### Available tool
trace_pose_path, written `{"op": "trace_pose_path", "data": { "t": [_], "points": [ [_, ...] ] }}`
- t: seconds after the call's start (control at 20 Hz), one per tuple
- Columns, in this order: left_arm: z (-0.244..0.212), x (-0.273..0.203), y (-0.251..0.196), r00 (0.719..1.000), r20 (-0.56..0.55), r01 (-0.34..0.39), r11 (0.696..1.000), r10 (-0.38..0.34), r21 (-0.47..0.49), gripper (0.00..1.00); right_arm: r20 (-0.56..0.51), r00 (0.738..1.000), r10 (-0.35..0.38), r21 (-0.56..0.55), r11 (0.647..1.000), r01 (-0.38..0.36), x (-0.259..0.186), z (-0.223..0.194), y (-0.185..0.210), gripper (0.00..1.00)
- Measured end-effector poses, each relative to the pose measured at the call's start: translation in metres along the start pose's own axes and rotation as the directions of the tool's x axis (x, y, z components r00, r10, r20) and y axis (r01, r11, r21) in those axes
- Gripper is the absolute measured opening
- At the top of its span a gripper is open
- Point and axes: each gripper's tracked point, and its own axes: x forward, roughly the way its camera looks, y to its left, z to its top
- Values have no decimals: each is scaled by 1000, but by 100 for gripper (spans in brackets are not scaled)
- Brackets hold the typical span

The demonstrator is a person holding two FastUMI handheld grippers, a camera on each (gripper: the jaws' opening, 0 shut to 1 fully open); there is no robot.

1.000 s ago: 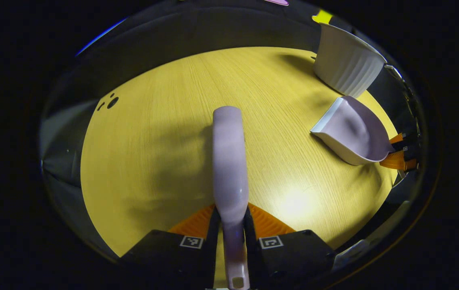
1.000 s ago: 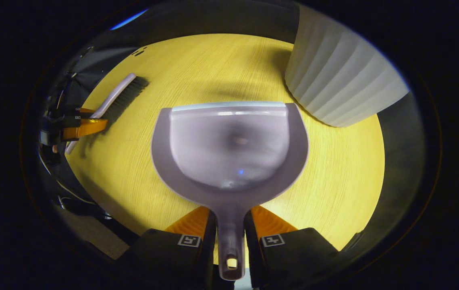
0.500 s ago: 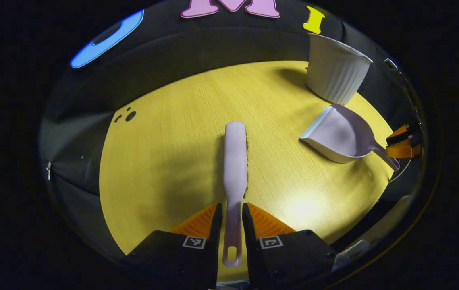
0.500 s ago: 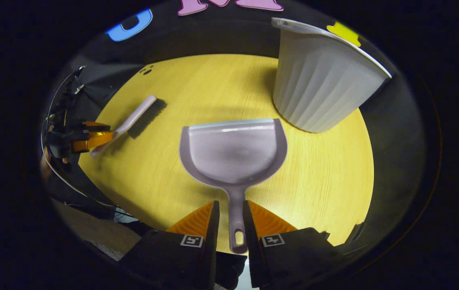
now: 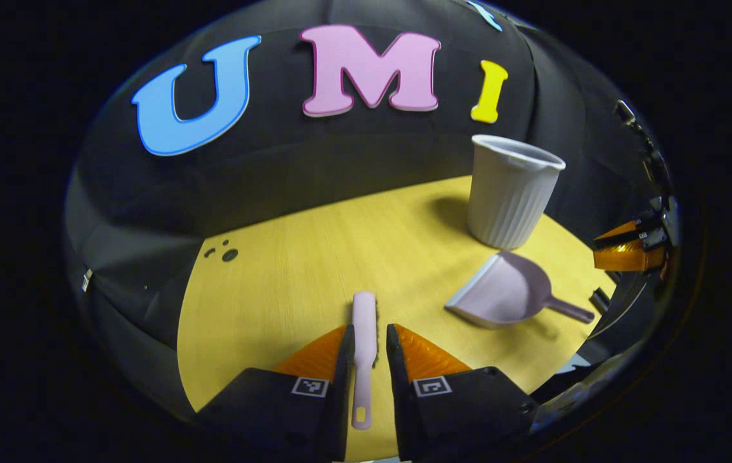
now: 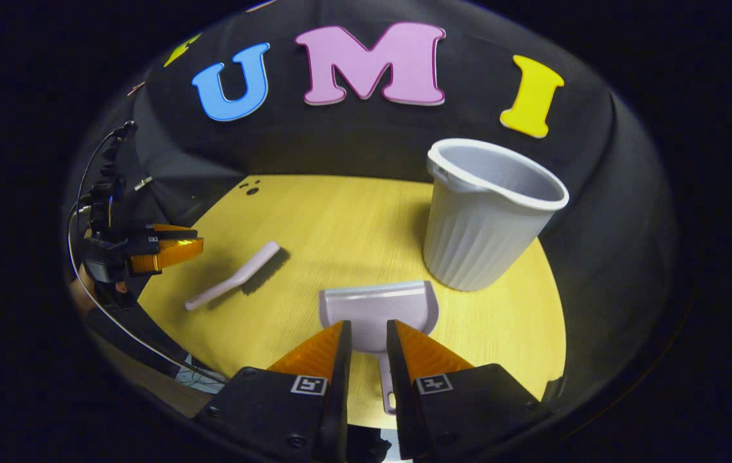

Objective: Pick up the small broom and dustpan from the desktop, sweep the trash into the dustpan with the broom, and then empty the trash into the garbage bin.

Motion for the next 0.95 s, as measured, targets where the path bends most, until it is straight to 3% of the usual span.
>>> {"op": "trace_pose_path", "data": {
  "t": [0.3, 0.35, 0.45, 0.55, 0.6, 0.95],
  "points": [
    [61, -19, -18, 981, 193, 20, 1000, -19, -4, 33, 211, 977, -25, -38, 999, 33, -28, 64, 1, 35],
    [70, -25, -22, 976, 218, 27, 1000, -24, -8, 33, 238, 971, -20, -44, 999, 32, -34, 76, 2, 31],
    [85, -35, -30, 964, 264, 40, 999, -33, -22, 34, 284, 959, -12, -63, 998, 31, -41, 92, 1, 35],
    [99, -44, -30, 955, 295, 22, 999, -8, -43, 33, 318, 948, 12, -97, 995, 20, -45, 103, 2, 38],
    [104, -49, -32, 951, 309, 11, 998, 7, -55, 33, 337, 941, 32, -120, 993, 9, -48, 107, 2, 34],
    [109, -76, -46, 937, 327, -86, 988, 124, -128, 33, 344, 924, 167, -184, 977, -108, -48, 107, -1, 34]
  ]
}}
